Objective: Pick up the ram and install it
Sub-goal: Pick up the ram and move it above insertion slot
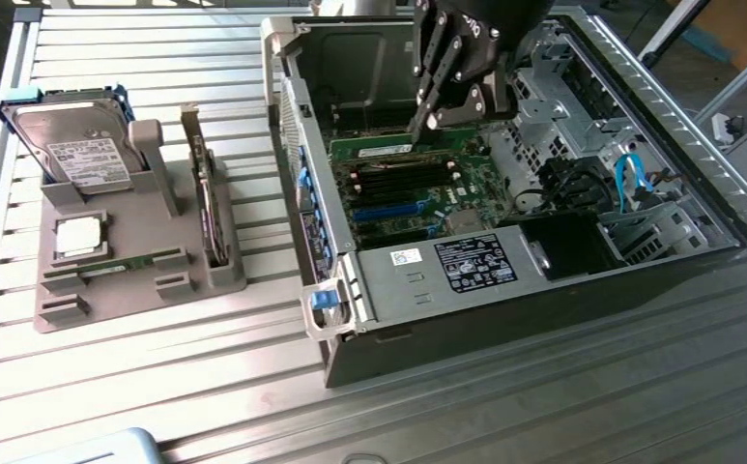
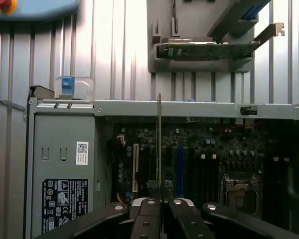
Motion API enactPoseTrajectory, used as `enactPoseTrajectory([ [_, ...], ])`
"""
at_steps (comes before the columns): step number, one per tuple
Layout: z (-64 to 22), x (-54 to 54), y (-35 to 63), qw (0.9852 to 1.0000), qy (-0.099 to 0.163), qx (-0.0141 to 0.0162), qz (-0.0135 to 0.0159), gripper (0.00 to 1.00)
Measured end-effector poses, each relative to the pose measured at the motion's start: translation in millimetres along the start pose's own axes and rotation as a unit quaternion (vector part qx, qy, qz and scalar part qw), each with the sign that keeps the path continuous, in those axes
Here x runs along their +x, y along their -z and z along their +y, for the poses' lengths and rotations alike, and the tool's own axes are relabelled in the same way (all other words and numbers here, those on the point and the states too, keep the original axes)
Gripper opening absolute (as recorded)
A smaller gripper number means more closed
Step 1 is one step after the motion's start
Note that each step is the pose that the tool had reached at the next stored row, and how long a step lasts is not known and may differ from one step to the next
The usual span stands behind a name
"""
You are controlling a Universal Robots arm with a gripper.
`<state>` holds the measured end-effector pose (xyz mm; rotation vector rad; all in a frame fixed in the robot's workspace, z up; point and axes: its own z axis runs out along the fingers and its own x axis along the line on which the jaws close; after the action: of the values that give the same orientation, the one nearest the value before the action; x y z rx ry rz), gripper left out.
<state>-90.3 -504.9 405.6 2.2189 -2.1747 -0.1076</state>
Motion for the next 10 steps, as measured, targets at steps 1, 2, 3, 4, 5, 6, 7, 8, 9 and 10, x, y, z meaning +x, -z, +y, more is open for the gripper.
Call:
enactPoseTrajectory([
  [1,-3.2,0.1,0.2,1.0000,0.000,-0.0002,-0.0001,0.12],
  [2,-6.2,0.2,0.4,1.0000,0.000,-0.0004,-0.0001,0.12],
  [3,-9.2,0.3,0.6,1.0000,0.000,-0.0006,-0.0001,0.12],
  [4,-12.1,0.4,0.9,1.0000,0.000,-0.0007,0.0000,0.12],
  [5,-15.0,0.5,1.1,1.0000,0.000,-0.0009,0.0000,0.12],
  [6,-18.1,0.6,1.3,1.0000,0.000,-0.0011,-0.0001,0.12],
  [7,-21.1,0.7,1.5,1.0000,0.000,-0.0014,-0.0001,0.12],
  [8,-24.4,0.8,1.8,1.0000,0.000,-0.0016,0.0000,0.12],
  [9,-27.6,1.0,2.0,1.0000,0.000,-0.0018,-0.0001,0.12],
  [10,-30.7,1.1,2.2,1.0000,0.000,-0.0020,-0.0001,0.12],
])
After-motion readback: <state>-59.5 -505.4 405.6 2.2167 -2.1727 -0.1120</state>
